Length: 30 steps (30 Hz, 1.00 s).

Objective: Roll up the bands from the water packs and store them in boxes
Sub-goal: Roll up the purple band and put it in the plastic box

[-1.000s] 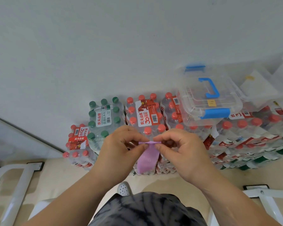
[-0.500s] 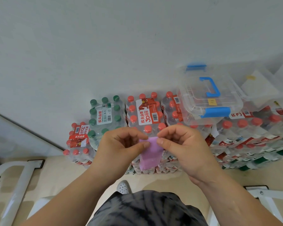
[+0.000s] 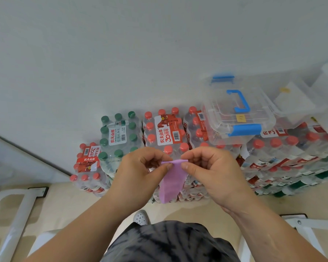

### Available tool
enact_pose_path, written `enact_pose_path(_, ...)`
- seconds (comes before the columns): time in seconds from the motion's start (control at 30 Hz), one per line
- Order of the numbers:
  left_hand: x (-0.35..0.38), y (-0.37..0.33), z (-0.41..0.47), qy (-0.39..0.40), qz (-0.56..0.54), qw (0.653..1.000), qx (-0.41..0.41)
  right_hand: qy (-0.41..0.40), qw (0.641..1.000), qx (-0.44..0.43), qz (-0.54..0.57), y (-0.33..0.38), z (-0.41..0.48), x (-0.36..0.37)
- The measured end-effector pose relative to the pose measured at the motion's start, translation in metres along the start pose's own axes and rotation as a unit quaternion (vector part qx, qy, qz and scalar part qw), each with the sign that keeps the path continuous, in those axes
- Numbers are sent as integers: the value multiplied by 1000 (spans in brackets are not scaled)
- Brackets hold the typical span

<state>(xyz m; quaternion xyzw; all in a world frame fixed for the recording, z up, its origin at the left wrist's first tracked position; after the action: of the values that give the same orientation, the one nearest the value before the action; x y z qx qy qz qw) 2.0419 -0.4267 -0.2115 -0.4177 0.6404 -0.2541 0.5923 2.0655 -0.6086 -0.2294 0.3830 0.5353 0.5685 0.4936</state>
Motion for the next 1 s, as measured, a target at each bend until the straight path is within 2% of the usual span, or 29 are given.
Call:
enact_pose_path(0.17,0,-4,-1,28,-31,999,2,23,1000,-4,-19,1,-1,-1)
enact_pose_path(0.27,2,-4,-2,52,-70,996,-22,17,1000,6,14,1,-1,0)
enact_pose_path(0.4,2,-4,-4,39,-146,988,-31,-19,997,18,70,0,-2,2)
enact_pose_path(0.7,2,0,-5,32,-96,994,-41,-49,997,18,63,3,-2,-1)
enact_pose_path(0.87,-1,0,-5,-15,-102,994,-36,-21,997,24,72,5,-1,0)
enact_pose_path(1.0,-2,-3,-3,-4,-98,995,-26,-15,999,8,48,5,0,-1)
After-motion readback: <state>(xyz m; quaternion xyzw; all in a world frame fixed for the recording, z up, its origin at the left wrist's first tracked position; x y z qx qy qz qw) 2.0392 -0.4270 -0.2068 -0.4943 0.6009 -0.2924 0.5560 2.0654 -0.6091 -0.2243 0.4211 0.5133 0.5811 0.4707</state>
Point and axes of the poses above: each hand's wrist, its own z-axis towards the middle knuckle, its own x-axis out of the palm, y = z × x, the point moved 4 cm from there along z, towards the middle knuckle, and after that the axes turned 15 degrees about -x, right-handed, at the moved point
